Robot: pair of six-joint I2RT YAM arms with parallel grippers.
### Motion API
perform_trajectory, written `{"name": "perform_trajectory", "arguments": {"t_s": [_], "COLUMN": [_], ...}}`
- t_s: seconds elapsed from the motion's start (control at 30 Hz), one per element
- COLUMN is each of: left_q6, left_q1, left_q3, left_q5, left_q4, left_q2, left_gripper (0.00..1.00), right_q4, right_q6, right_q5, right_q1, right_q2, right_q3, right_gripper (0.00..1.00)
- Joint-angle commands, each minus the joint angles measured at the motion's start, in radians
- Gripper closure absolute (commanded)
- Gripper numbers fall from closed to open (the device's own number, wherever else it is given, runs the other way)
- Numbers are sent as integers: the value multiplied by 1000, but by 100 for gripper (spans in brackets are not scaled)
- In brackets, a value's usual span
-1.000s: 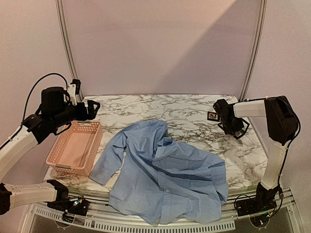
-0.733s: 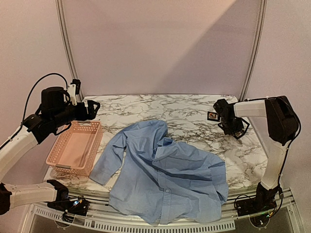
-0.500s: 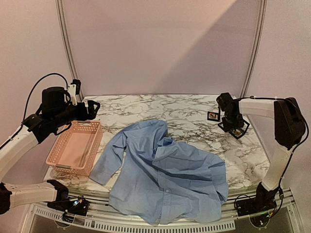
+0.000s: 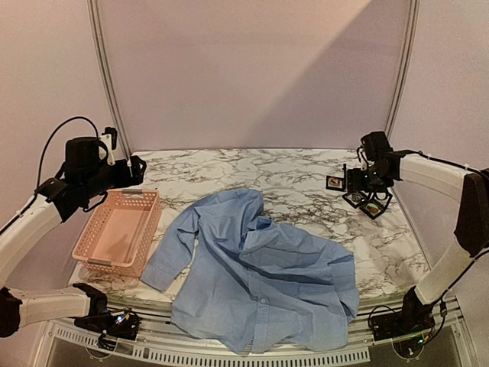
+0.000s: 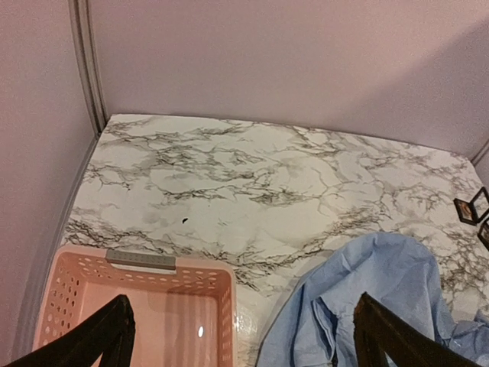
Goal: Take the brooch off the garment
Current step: Reset both arms
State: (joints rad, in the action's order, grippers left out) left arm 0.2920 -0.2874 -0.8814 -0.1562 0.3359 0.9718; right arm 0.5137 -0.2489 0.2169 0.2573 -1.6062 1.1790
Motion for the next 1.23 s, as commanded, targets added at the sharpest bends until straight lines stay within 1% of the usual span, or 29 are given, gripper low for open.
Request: {"name": "perform_trajectory", "arguments": {"t_s": [0.0, 0.03, 0.13, 0.23, 0.33, 0.43, 0.57, 0.73, 0.9, 1.13, 1.2], "left_q6": [34, 39, 45, 22, -28, -34, -51, -60, -75, -91, -87], "left_q1": [71, 87, 129, 139, 135, 135, 134, 134, 131, 132, 131], "left_q3": [-16, -16, -14, -17, -14, 5, 47, 115, 127, 126, 129], "left_q5": [-22, -19, -5, 9, -40, -103, -112, -130, -138, -137, -159], "left_q4": [24, 24, 22, 12, 12, 13, 14, 33, 33, 27, 22], "left_q2": [0, -2, -8, -21, -55, -104, -159, -199, -202, -200, -198], "left_gripper": [1, 0, 0, 0, 0, 1, 0, 0, 1, 0, 0], "right_q4": [-119, -136, -195, -294, -420, -581, -751, -916, -970, -995, -1000], "right_q6": [-9, -15, -36, -54, -54, -37, -11, -5, -18, -27, -27], "right_q5": [-184, -201, -289, -302, -296, -288, -271, -248, -243, -239, -238], "right_q1": [-80, -101, -167, -217, -226, -225, -226, -225, -226, -225, -226], "right_q2": [109, 129, 209, 317, 431, 529, 642, 719, 766, 772, 775], "right_q3": [-55, -71, -129, -218, -336, -452, -601, -770, -862, -909, -915], "right_gripper": [13, 10, 7, 4, 2, 1, 1, 1, 1, 1, 1]}}
